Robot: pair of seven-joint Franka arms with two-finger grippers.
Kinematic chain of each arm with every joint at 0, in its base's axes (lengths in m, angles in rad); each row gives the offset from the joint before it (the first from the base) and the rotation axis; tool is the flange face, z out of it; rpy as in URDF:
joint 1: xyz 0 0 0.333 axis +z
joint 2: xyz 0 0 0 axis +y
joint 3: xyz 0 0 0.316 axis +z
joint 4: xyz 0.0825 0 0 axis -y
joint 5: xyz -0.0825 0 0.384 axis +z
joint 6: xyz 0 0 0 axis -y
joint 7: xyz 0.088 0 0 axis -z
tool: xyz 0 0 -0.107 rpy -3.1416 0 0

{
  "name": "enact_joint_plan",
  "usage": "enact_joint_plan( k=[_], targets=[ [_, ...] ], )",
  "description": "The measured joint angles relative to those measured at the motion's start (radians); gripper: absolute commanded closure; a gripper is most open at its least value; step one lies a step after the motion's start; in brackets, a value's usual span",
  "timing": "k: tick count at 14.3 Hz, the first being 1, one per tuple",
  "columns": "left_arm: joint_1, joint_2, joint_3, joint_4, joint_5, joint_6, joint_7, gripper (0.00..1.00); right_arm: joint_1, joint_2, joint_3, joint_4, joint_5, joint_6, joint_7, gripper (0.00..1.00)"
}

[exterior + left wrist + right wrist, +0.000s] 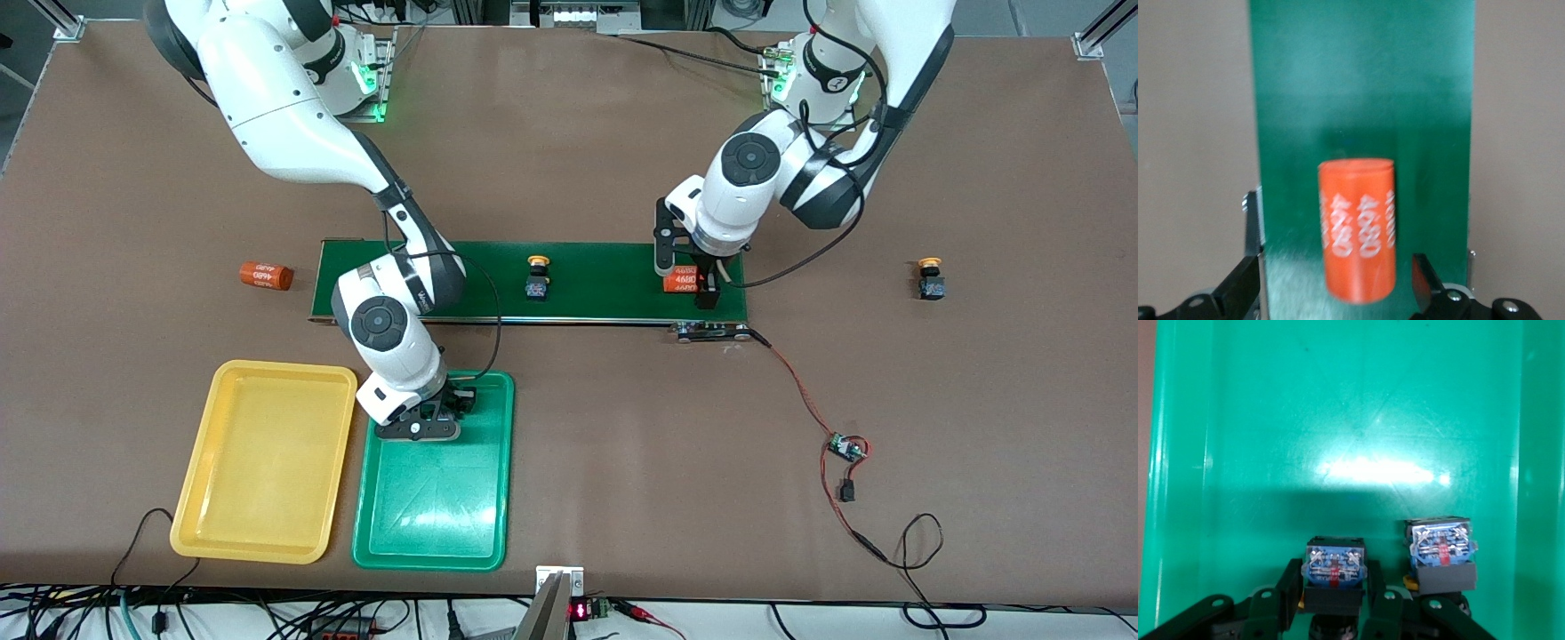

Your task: Sort buttons by color to trays

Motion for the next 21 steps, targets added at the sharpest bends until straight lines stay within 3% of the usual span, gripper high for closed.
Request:
enact_joint_plan(
  k=[6,12,17,21],
  targets=[
    [0.2,-0.051,0.018,0.001,-0.011,-0.019,0.0,0.0,0.002,-0.002,0.0,0.006,0.0,0.001,0.0,0.0],
    [0.408,-0.051,0.136,-0.002,-0.041,-0.043,-0.008,0.0,0.003,-0.053,-0.001,0.028,0.0,-0.083,0.0,0.0],
    [0.439,-0.024,0.304,-0.01,-0.136,-0.047,-0.171,0.0,0.003,-0.158,-0.001,0.029,0.0,-0.255,0.0,0.0],
    [0.454,0.021,0.364,-0.012,-0.137,-0.047,-0.375,0.0,0.0,-0.249,0.016,-0.001,0.003,-0.369,0.0,0.0]
  ],
)
